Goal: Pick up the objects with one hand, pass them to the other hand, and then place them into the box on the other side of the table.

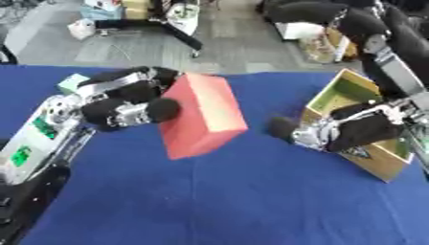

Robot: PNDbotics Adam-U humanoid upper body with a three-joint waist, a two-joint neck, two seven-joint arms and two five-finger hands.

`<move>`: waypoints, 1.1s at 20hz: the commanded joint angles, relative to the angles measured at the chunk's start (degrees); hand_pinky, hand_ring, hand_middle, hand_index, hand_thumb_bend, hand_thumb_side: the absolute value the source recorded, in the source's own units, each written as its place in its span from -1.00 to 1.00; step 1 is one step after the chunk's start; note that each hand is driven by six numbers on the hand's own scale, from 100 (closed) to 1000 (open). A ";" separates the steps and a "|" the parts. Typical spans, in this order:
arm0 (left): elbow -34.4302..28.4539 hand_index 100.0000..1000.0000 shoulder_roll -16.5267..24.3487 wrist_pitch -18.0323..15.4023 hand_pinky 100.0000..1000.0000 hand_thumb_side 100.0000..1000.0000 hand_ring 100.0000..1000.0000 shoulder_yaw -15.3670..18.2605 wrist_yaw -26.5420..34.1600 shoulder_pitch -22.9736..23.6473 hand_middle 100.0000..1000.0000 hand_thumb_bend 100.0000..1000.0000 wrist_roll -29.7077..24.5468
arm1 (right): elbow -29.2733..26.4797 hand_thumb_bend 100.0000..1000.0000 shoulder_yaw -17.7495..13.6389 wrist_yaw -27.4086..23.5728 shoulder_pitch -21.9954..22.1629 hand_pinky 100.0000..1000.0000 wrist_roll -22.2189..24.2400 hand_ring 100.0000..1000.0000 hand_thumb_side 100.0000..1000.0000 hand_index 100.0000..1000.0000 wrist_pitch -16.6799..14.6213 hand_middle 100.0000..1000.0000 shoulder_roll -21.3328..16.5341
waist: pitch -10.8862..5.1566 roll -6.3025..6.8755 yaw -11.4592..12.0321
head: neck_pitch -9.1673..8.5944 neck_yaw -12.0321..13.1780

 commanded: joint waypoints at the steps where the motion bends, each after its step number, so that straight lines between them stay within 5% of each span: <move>1: -0.34 0.11 0.25 0.16 0.40 -0.18 0.04 -0.18 -0.50 -1.33 -0.14 -0.58 -0.21 | -1.16 0.12 0.45 -2.00 -1.02 0.63 3.60 0.64 -0.49 0.82 -1.26 0.68 -1.40 | -0.66 -0.57 0.06 | 0.01 0.19; 8: 0.41 0.11 0.16 -0.25 0.41 -0.18 0.04 -0.88 -2.80 -2.41 -0.14 -0.58 -0.32 | -1.16 0.19 2.32 -9.10 -1.71 0.56 9.96 0.57 -0.50 0.77 -0.80 0.62 -1.37 | -0.45 -0.57 0.51 | -0.19 0.11; 15: 1.49 0.12 0.02 -0.63 0.41 -0.19 0.06 -2.18 -5.33 -3.46 -0.14 -0.59 -1.82 | -1.16 0.20 4.41 -18.06 -1.84 0.45 11.89 0.48 -0.50 0.67 4.22 0.53 -1.27 | 0.02 -0.39 1.18 | -0.37 -0.30; 22: 1.63 0.12 0.15 -1.32 0.42 -0.20 0.08 -3.53 -7.56 -3.70 -0.13 -0.59 -3.39 | -1.16 0.17 3.68 -18.61 -1.82 0.43 10.94 0.45 -0.55 0.65 5.89 0.50 -0.93 | 0.15 -0.27 1.23 | -0.28 -0.37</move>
